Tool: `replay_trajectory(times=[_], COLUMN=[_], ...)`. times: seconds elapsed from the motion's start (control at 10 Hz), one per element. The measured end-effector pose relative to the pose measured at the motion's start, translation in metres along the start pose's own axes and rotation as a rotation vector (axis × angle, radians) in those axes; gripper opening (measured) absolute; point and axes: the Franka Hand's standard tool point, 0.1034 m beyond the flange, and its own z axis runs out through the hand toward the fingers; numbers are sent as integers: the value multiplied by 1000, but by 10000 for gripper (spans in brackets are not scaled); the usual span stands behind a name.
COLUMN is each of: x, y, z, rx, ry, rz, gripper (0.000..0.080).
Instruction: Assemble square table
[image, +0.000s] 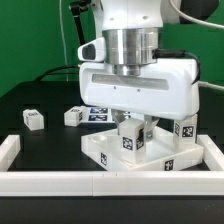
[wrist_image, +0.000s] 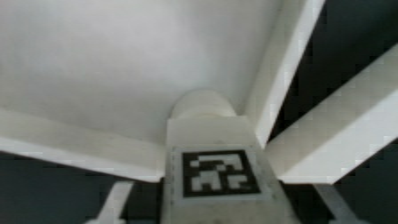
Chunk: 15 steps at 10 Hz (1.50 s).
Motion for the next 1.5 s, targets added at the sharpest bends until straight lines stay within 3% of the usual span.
replay_trajectory(times=[0.2, 0.3, 0.8, 1.0, 1.1, 1.2, 1.3, 1.4, 1.5], x=[2, -5, -6, -3, -4, -6, -8, -13, -16], y=[0, -4, -4, -2, -3, -6, -11, -17, -16], z=[0, 1, 3, 3, 3, 3, 1, -1, 0], rx=[24, 20, 26, 69, 68, 71, 75, 45, 38], ry=[-18, -16, 2, -26, -24, -16, 9, 42, 54], rz=[130, 182, 476, 663, 620, 553, 389, 106, -36], gripper=[290, 290, 290, 290, 291, 457, 457, 610, 637])
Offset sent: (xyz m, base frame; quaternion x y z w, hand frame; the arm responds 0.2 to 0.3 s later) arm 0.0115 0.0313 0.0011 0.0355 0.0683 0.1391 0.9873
